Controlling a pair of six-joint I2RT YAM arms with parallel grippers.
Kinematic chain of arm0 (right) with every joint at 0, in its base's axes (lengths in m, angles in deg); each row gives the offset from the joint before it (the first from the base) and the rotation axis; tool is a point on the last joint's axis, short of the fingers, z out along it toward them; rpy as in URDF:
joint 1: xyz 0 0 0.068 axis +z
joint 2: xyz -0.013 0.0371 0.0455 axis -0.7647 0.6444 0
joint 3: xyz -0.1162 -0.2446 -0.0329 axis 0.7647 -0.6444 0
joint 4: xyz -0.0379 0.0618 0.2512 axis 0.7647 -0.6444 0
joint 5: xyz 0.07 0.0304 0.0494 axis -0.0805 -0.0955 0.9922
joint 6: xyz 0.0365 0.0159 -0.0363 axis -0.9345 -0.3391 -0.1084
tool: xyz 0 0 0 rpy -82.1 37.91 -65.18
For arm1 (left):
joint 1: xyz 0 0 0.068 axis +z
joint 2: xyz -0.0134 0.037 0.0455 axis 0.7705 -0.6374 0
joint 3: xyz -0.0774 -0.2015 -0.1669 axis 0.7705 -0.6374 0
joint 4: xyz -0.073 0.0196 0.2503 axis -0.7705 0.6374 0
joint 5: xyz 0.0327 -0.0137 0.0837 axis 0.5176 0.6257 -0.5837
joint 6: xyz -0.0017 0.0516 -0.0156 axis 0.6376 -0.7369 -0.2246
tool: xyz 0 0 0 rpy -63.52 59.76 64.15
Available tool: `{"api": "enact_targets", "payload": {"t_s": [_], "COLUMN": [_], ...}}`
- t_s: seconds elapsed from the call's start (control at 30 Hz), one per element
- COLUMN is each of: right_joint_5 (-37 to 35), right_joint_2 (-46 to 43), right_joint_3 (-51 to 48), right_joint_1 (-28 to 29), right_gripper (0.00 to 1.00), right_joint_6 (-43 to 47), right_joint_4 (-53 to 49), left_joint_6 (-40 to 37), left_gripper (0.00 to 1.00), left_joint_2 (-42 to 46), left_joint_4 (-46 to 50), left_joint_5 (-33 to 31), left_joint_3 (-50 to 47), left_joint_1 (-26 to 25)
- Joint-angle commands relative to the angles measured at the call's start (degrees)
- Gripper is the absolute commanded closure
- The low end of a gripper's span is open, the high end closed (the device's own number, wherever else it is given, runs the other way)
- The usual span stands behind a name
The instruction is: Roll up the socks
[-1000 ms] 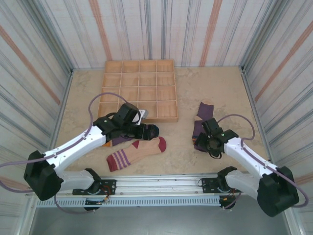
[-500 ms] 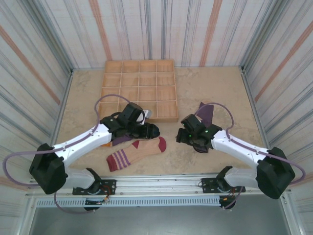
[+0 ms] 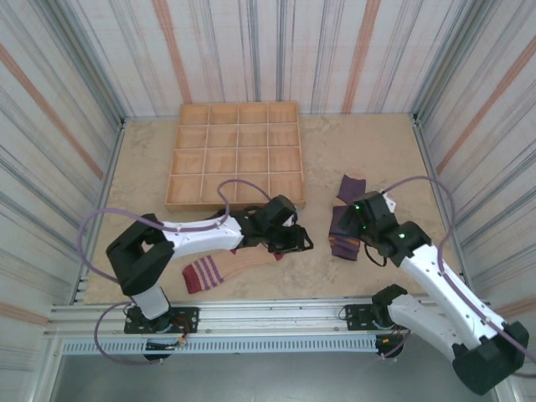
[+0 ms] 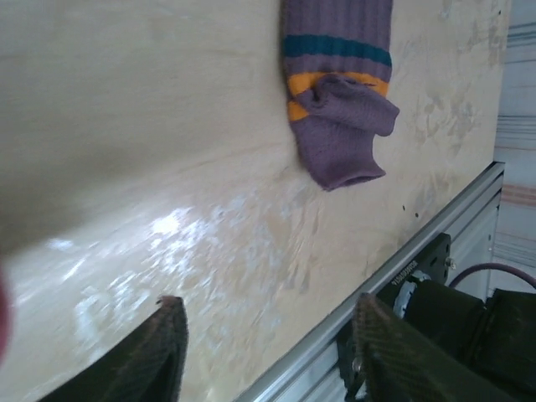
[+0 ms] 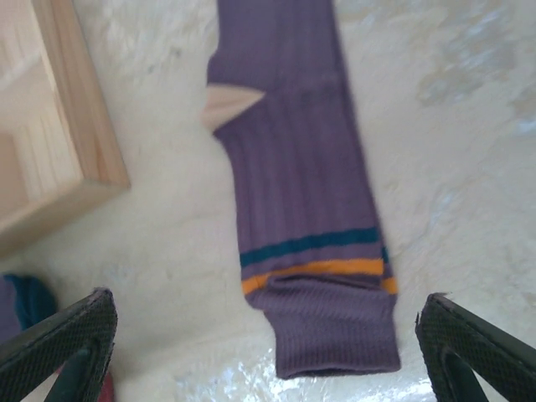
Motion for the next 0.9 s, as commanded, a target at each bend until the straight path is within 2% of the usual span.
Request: {"api": "enact_targets", "payload": {"t_s": [0.0,0.17,0.23,0.3,0.37,0.53,0.8,0.87], "right_joint_5": [2.98,5.39,6.28,6.86,6.96,7.12,6.96,6.57], "right_joint_2": [-2.61,-3.83,-3.85,-4.02,-4.43,-6.16,-8.11,-8.65], "right_joint_3": [-1.02,-1.10,-1.21,-1.25,-1.41,-2.09,-3.02,-2.84], "right_joint_1": [-5.10,-8.94,-9.44,-9.63,-9.72,-9.85,-9.94,-9.92], "right_gripper": [0.05,0.05,0.05,0.05,0.05,0.05,0.05,0.05], "right_joint_6": [1.78,3.51,3.78,3.94,3.92,3.80,4.79,5.33], "right_joint_4": [-2.76,-2.68,-2.36,-2.15,-2.05,-2.30,-4.60,-5.68], "left_joint_6": [10.91,17.06,19.90,22.60,23.53,24.18,26.03,26.21], "left_gripper": [0.50,0.52,0.53,0.58,0.62,0.63,0.65,0.72], "left_joint_2": [-4.63,-11.51,-14.20,-16.14,-17.17,-19.21,-24.06,-24.64], "left_joint_4": [-7.19,-9.72,-11.62,-14.27,-14.52,-12.90,-14.70,-15.30], "left_joint_5": [-4.27,-8.19,-7.90,-8.43,-9.65,-11.66,-9.12,-9.06], "left_joint_3": [3.12,6.88,7.77,7.79,8.23,9.99,12.22,12.13], "left_joint_1": [-2.46,-5.78,-6.27,-6.63,-6.98,-7.00,-7.32,-7.51]}}
